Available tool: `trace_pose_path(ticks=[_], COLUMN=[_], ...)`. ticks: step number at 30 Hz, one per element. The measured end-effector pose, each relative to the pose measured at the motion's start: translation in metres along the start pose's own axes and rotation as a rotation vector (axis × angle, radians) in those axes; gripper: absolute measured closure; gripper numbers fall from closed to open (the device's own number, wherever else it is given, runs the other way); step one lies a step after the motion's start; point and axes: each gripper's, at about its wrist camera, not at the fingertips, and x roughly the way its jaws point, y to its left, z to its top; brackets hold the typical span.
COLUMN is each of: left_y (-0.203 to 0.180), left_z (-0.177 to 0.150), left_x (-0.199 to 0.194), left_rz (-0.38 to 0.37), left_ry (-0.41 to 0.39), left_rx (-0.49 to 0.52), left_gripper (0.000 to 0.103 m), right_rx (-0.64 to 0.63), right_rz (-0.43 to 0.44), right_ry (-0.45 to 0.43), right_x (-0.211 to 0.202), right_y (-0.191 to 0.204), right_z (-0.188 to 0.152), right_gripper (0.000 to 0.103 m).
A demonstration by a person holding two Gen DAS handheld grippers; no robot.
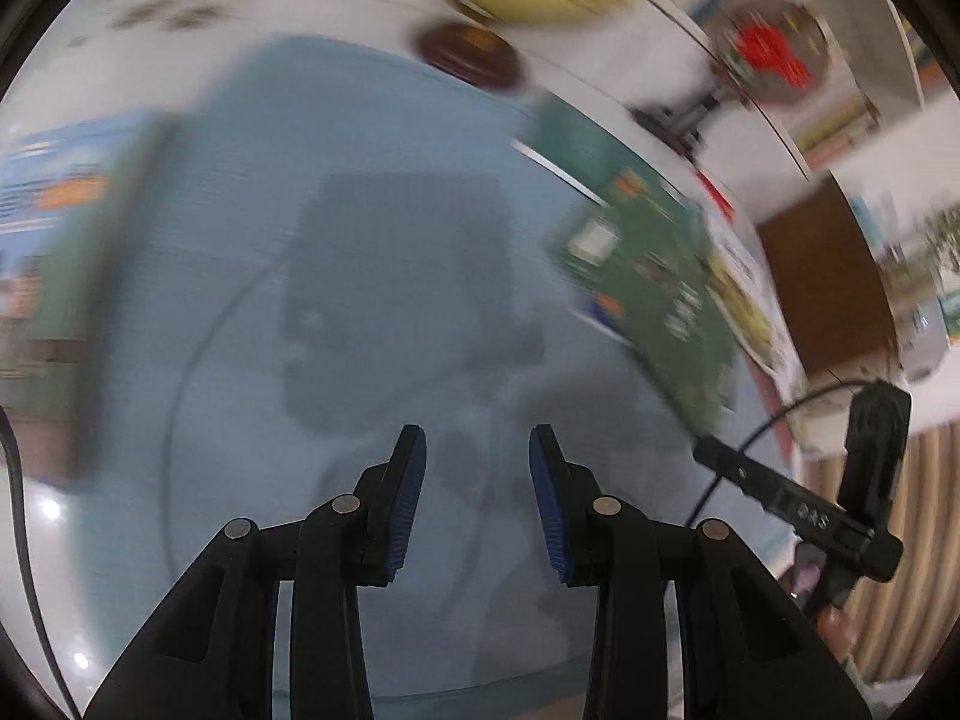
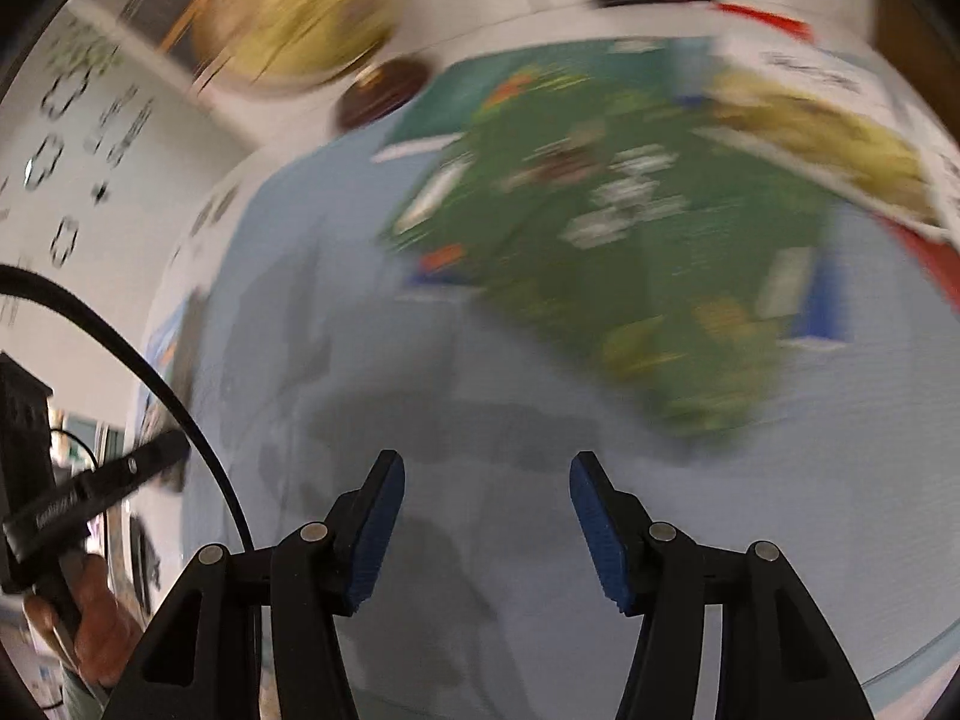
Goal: Organize books
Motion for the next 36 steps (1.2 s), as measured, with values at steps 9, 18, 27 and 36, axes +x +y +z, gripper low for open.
trace_pose_path(ticks=[9,18,27,36], left_y=[-0.131,-0.150,-0.129,-0.115], left_z=[-0.011,-0.024,-0.035,-0.037], left_x=[0.095,0.114,0.113,0.109], left_rz=[-0.053,-0.028,-0.028,-0.076], left_ry=[0.092,0.091,0.046,0.033], left_rx=[0.021,-0.050,-0.169,-0.209], left_gripper=[0.071,0.071,0.071,0.070], right_rx=[0.010,-0.192,-0.481,-0.530], right_rz=[-0.003,0.050,0.013,0.064], right_ry=[-0.032,-0.030,-0.013,0.094], right_x=[-0.028,-0.020,0.050,0.062], right_y=[-0.111,-0.089,-0.030,-0.020], right_z=[0.041,0.098,0.164,0.148], right_gripper=[0.045,0.040,0.034,0.036])
